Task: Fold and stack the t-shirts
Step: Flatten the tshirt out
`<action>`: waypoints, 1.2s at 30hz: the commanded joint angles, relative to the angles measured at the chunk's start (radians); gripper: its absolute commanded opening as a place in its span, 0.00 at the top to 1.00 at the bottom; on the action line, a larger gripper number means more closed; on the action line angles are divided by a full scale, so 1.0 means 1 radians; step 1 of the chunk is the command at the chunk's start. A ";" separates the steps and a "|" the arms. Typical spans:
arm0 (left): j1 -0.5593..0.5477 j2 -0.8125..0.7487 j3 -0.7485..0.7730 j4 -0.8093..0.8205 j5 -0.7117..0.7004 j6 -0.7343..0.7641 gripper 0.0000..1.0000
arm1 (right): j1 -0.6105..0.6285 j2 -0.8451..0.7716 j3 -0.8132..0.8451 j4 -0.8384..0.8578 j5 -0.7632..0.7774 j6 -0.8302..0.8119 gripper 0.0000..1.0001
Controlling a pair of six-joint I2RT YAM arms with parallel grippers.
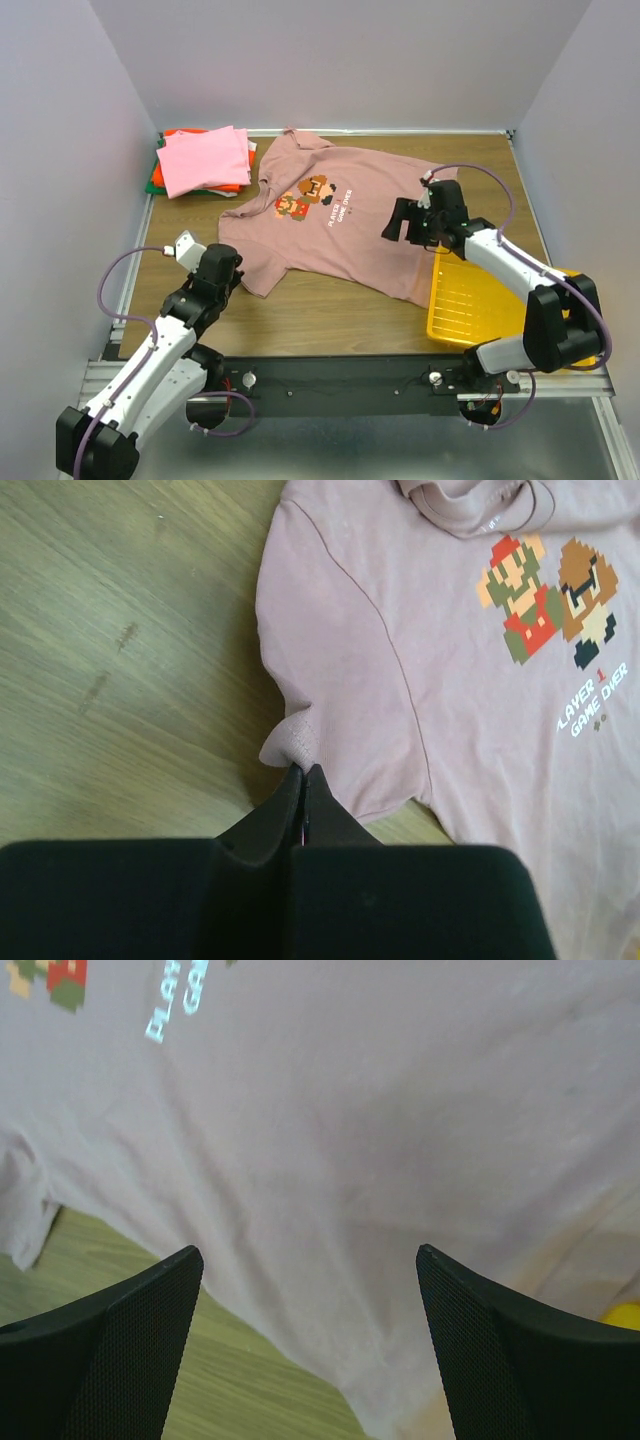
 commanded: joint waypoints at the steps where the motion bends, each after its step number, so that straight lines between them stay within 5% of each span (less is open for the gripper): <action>1: -0.016 0.009 0.009 0.014 -0.051 0.024 1.00 | 0.099 0.003 -0.040 -0.024 0.072 0.036 0.07; 23: -0.001 -0.104 0.049 0.064 -0.299 0.088 1.00 | 0.432 0.333 0.045 -0.024 0.279 0.178 0.07; 30: 0.000 -0.141 0.047 0.055 -0.324 0.079 1.00 | 0.489 0.284 0.056 -0.044 0.338 0.230 0.07; 36: 0.002 -0.188 0.044 0.032 -0.357 0.053 1.00 | 0.508 0.072 0.024 -0.170 0.442 0.250 0.06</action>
